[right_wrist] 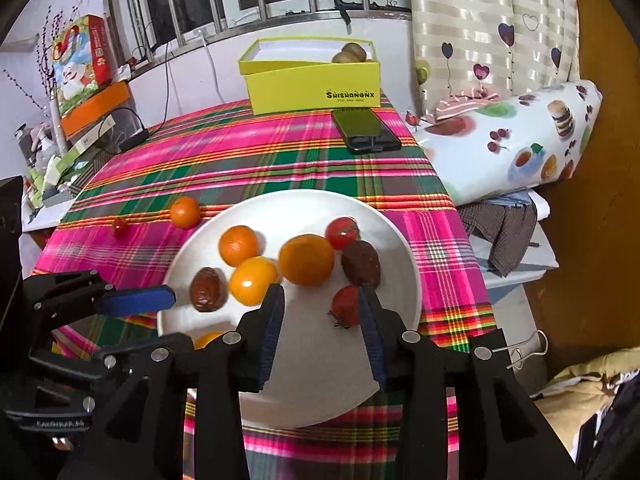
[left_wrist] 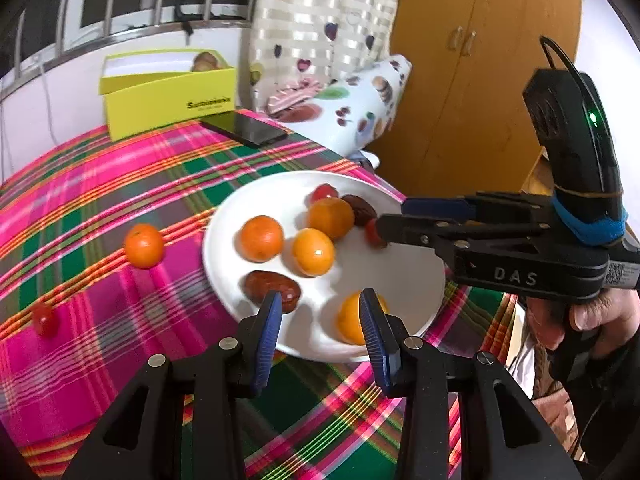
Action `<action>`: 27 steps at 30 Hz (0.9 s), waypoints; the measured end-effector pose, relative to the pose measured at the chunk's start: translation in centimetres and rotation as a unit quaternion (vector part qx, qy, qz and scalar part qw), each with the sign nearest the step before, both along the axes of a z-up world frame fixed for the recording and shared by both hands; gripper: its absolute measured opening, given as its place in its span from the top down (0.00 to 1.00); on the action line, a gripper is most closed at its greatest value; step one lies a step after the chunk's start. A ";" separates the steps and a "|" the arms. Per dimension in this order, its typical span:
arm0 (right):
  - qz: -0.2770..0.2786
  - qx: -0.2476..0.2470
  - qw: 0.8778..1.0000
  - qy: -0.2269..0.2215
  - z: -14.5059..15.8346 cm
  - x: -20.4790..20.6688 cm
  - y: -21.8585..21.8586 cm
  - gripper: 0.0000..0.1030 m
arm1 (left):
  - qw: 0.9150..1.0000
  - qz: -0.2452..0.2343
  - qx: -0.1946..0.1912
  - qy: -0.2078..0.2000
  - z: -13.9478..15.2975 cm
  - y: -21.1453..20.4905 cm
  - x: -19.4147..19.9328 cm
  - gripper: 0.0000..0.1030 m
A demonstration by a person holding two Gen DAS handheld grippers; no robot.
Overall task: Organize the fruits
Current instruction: 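Release the tomato onto the plate with the right tool while the left tool lowers and releases its fruit, then move the left tool to the loose red tomato while the right tool approaches the loose orange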
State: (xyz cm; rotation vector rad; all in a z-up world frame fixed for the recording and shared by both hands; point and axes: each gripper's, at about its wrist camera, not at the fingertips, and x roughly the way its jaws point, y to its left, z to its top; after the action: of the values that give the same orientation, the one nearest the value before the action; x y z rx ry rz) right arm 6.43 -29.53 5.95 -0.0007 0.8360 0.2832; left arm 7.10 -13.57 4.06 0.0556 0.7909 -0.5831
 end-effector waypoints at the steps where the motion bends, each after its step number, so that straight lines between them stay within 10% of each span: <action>1: 0.002 0.000 1.000 -0.001 0.1 -0.1 0.2 0.62 | 1.000 0.004 -0.002 -0.001 0.1 0.3 0.0 0.52; 27: 0.055 -0.004 0.998 -0.006 0.7 -1.1 4.9 0.62 | 0.995 0.097 -0.018 -0.005 0.0 7.7 -0.4 0.52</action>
State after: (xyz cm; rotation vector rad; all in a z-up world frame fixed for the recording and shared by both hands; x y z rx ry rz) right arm 5.32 -24.59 6.66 -0.0554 0.8272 0.3842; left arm 6.74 -5.83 4.08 -0.0506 0.7666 -0.4129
